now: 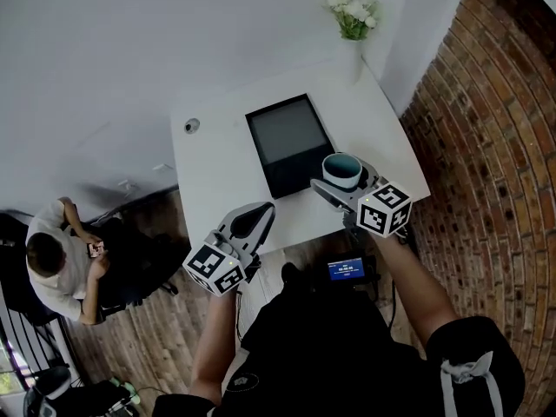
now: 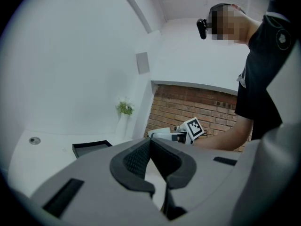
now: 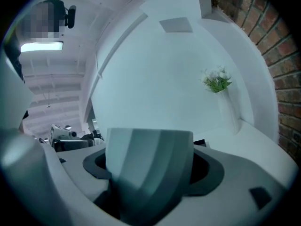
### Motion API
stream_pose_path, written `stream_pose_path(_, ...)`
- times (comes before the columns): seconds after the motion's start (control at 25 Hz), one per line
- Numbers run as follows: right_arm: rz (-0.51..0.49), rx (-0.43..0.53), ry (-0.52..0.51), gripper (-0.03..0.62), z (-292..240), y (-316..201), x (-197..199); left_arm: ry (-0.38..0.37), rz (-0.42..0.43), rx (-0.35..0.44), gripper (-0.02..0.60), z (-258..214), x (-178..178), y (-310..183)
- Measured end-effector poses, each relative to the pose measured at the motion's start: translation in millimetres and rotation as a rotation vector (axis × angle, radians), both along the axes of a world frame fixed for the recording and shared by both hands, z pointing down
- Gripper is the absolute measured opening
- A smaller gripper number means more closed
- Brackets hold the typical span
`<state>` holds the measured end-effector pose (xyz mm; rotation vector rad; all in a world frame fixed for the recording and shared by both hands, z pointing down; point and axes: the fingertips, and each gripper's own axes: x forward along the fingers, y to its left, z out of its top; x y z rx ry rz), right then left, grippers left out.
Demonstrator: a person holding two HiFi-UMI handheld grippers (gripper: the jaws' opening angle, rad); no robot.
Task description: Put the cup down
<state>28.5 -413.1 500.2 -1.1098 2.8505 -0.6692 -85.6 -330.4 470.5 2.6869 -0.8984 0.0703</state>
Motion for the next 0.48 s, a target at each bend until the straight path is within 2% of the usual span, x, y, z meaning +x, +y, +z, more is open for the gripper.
stream_pose_path(0.24,0.038,-0.012,0.052,0.405,47,-63,-5,-0.016,0.002,-0.003,0.008,-1,1,-15)
stream_pose_path(0.48,0.032,-0.016,0.116,0.405,90,-106,-22,-0.004,-0.05,-0.004,0.008,-2,4,-32)
